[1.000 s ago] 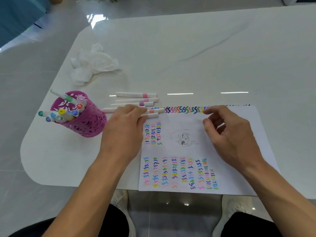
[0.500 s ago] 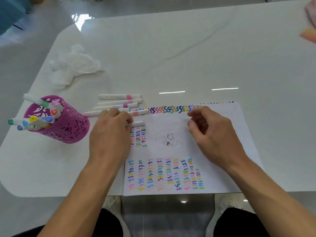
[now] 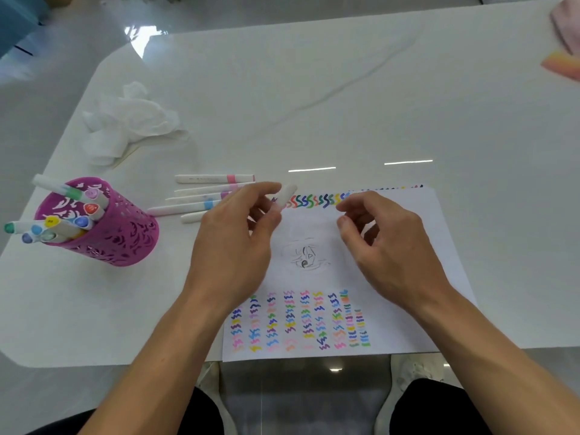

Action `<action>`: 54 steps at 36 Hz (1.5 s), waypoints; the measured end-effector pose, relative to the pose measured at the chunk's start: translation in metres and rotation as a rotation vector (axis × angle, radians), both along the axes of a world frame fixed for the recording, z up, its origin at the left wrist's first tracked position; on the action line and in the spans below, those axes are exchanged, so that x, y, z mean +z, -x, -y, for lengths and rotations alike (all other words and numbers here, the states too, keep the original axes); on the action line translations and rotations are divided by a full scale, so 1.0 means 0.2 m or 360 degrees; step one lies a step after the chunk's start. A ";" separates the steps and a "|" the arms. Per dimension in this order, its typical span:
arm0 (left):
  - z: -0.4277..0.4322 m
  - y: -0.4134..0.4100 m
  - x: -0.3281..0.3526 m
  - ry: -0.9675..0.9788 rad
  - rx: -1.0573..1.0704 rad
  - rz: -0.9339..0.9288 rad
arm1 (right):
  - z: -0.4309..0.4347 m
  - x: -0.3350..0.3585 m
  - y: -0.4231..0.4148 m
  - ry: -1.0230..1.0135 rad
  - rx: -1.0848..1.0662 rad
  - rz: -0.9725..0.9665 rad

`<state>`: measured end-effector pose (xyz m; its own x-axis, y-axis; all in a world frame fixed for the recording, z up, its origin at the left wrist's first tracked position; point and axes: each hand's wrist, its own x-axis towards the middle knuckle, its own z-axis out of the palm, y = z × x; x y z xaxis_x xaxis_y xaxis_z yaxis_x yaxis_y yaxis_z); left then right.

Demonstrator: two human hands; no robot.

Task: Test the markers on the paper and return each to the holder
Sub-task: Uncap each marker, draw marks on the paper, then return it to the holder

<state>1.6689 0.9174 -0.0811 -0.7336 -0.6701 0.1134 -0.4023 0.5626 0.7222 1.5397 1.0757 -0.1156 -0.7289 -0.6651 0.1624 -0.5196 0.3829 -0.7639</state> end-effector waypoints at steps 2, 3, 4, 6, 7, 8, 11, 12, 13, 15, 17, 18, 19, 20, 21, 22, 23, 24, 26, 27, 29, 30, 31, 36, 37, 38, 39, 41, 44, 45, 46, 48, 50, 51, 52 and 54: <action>-0.03 0.01 0.00 -0.0162 -0.0022 -0.0083 | 0.01 0.02 -0.01 0.0026 0.0038 -0.0021; -0.04 0.02 0.00 -0.0228 -0.0045 -0.0118 | 0.01 0.03 -0.01 0.0033 0.0075 -0.0011; -0.05 0.02 0.00 -0.0277 -0.0076 -0.0141 | 0.02 0.03 -0.02 0.0034 0.0128 0.0008; -0.08 0.02 0.00 -0.0353 -0.0146 -0.0160 | 0.02 0.04 -0.04 0.0022 0.0257 0.0037; -0.08 0.02 0.00 -0.0398 -0.0171 -0.0171 | 0.03 0.04 -0.05 0.0013 0.0315 0.0049; -0.09 0.02 0.00 -0.0446 -0.0185 -0.0184 | 0.03 0.04 -0.06 0.0000 0.0362 0.0063; -0.10 0.03 0.00 -0.0538 -0.0180 -0.0208 | 0.03 0.04 -0.08 -0.0046 0.0423 0.0086; -0.11 0.03 0.00 -0.0554 -0.0170 -0.0221 | 0.03 0.04 -0.08 -0.0054 0.0418 0.0088; -0.11 0.03 -0.01 -0.0575 -0.0159 -0.0237 | 0.03 0.03 -0.08 -0.0058 0.0407 0.0091; -0.11 0.03 -0.01 -0.0605 -0.0156 -0.0251 | 0.03 0.03 -0.07 -0.0053 0.0374 0.0100; -0.10 0.03 -0.01 -0.0589 -0.0172 -0.0224 | 0.03 0.04 -0.06 -0.0043 0.0339 0.0089; -0.10 0.03 -0.01 -0.0576 -0.0185 -0.0202 | 0.02 0.04 -0.05 -0.0041 0.0322 0.0078; -0.10 0.03 -0.02 -0.0560 -0.0201 -0.0175 | 0.02 0.05 -0.04 -0.0042 0.0305 0.0066; -0.10 0.03 -0.02 -0.0538 -0.0217 -0.0145 | 0.01 0.05 -0.03 -0.0049 0.0291 0.0046; -0.10 0.03 -0.02 -0.0510 -0.0228 -0.0113 | 0.00 0.05 -0.02 -0.0060 0.0284 0.0015; -0.10 0.03 -0.03 -0.0479 -0.0235 -0.0081 | 0.00 0.06 -0.02 -0.0078 0.0285 -0.0021; -0.11 0.03 -0.03 -0.0441 -0.0237 -0.0046 | -0.01 0.06 -0.01 -0.0101 0.0291 -0.0059; -0.11 0.04 -0.04 -0.0391 -0.0238 -0.0006 | -0.01 0.06 -0.01 -0.0126 0.0298 -0.0096; -0.11 0.04 -0.05 -0.0275 -0.0239 0.0077 | -0.02 0.07 0.00 -0.0169 0.0307 -0.0164; -0.11 0.04 -0.06 -0.0230 -0.0240 0.0107 | -0.02 0.07 0.00 -0.0186 0.0307 -0.0196; -0.12 0.04 -0.07 -0.0158 -0.0251 0.0159 | -0.03 0.06 0.00 -0.0212 0.0318 -0.0263; -0.12 0.04 -0.07 -0.0127 -0.0263 0.0184 | -0.03 0.06 0.00 -0.0227 0.0331 -0.0292; -0.12 0.04 -0.08 -0.0108 -0.0279 0.0206 | -0.02 0.06 0.00 -0.0244 0.0345 -0.0319; -0.12 0.05 -0.09 -0.0082 -0.0340 0.0274 | -0.03 0.05 0.01 -0.0354 0.0398 -0.0401; -0.12 0.05 -0.09 -0.0078 -0.0343 0.0275 | -0.03 0.05 0.02 -0.0370 0.0402 -0.0408; -0.12 0.05 -0.09 -0.0070 -0.0346 0.0272 | -0.03 0.05 0.02 -0.0386 0.0408 -0.0410; -0.11 0.06 -0.09 -0.0062 -0.0349 0.0265 | -0.03 0.04 0.02 -0.0404 0.0416 -0.0404; -0.11 0.06 -0.08 -0.0064 -0.0350 0.0241 | -0.03 0.03 0.02 -0.0423 0.0436 -0.0396; -0.11 0.06 -0.08 -0.0114 -0.0337 0.0209 | -0.03 0.02 0.02 -0.0415 0.0438 -0.0442; -0.11 0.06 -0.08 -0.0144 -0.0331 0.0198 | -0.04 0.01 0.02 -0.0406 0.0436 -0.0463; -0.11 0.07 -0.07 -0.0181 -0.0326 0.0181 | -0.04 0.01 0.03 -0.0396 0.0433 -0.0486; -0.11 0.07 -0.07 -0.0266 -0.0316 0.0137 | -0.04 0.00 0.03 -0.0375 0.0422 -0.0538; -0.11 0.07 -0.08 -0.0347 -0.0311 0.0100 | -0.04 0.01 0.02 -0.0358 0.0418 -0.0587; -0.11 0.07 -0.08 -0.0378 -0.0310 0.0088 | -0.04 0.01 0.02 -0.0358 0.0423 -0.0597; -0.11 0.07 -0.08 -0.0402 -0.0308 0.0077 | -0.04 0.02 0.02 -0.0364 0.0429 -0.0594; -0.10 0.07 -0.07 -0.0436 -0.0287 0.0044 | -0.05 0.02 0.03 -0.0385 0.0410 -0.0538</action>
